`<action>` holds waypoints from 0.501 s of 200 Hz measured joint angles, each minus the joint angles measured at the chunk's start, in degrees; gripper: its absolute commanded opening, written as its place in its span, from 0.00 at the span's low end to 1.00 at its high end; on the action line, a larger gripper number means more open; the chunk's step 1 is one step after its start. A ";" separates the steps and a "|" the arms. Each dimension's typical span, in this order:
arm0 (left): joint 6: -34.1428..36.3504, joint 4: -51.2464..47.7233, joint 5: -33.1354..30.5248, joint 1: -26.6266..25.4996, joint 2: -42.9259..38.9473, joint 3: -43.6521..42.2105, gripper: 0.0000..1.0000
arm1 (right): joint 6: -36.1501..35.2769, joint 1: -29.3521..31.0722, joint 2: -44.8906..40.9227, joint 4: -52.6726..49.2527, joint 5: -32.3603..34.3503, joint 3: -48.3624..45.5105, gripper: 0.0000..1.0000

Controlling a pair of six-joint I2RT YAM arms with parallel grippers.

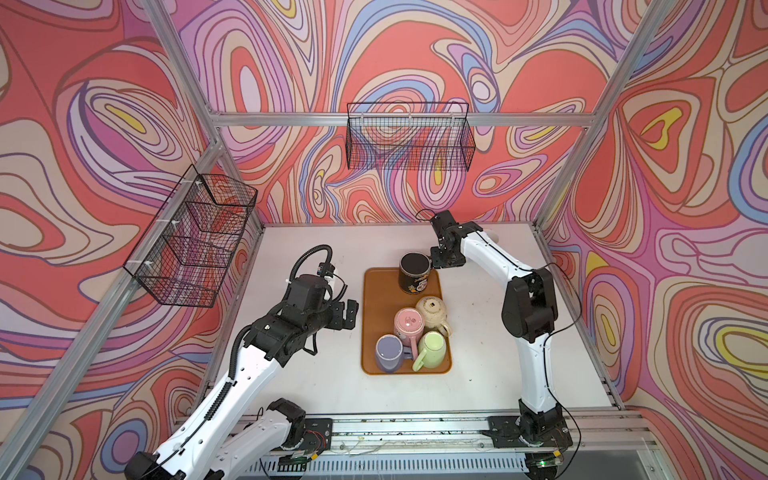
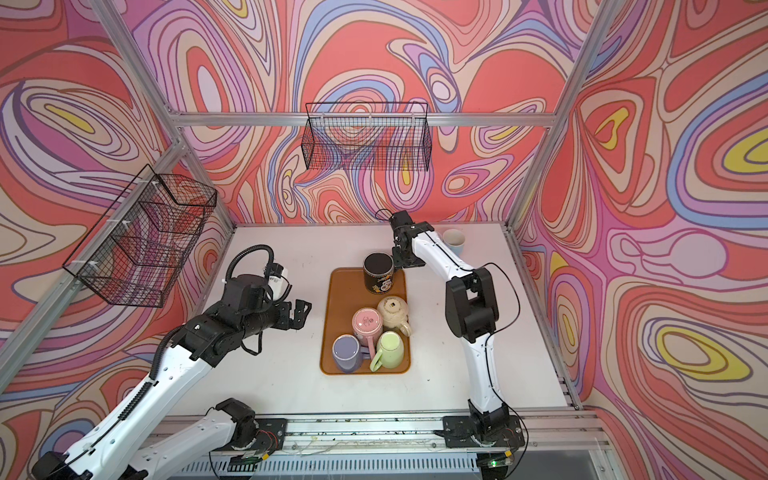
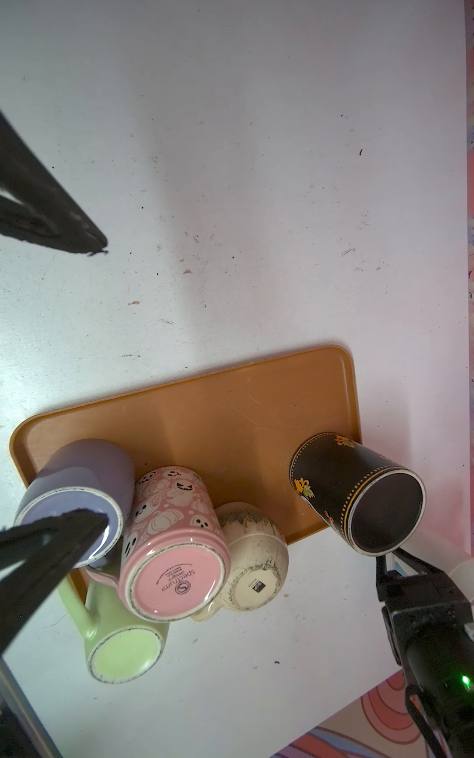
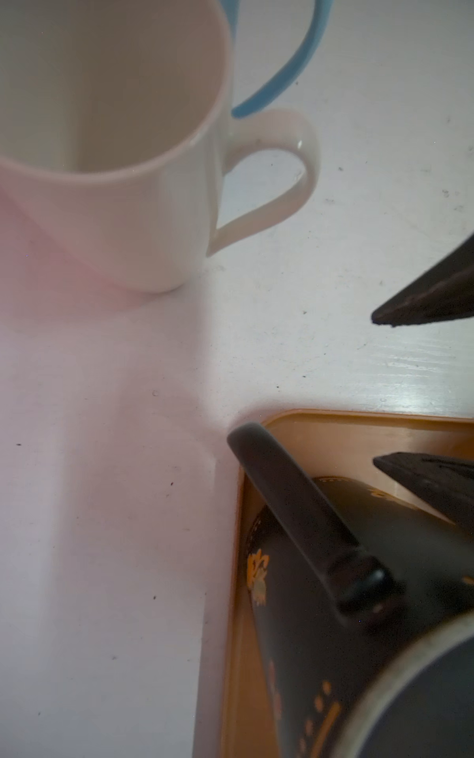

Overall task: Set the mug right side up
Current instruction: 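Open the right gripper and raise it off the white mug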

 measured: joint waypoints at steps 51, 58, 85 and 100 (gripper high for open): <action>0.02 0.00 -0.07 -0.02 0.33 0.00 1.00 | -0.11 -0.39 6.67 -2.12 -0.85 9.18 0.52; 0.02 -0.02 -0.07 -0.02 0.31 0.00 1.00 | -0.15 -0.57 7.39 -2.32 -0.92 10.34 0.52; 0.02 -0.02 -0.07 -0.04 0.59 0.00 1.00 | -0.50 -1.31 10.58 -2.78 -1.64 15.82 0.52; 0.04 -0.02 -0.07 -0.02 1.05 0.00 1.00 | -0.87 -1.55 12.26 -3.19 -2.21 18.78 0.52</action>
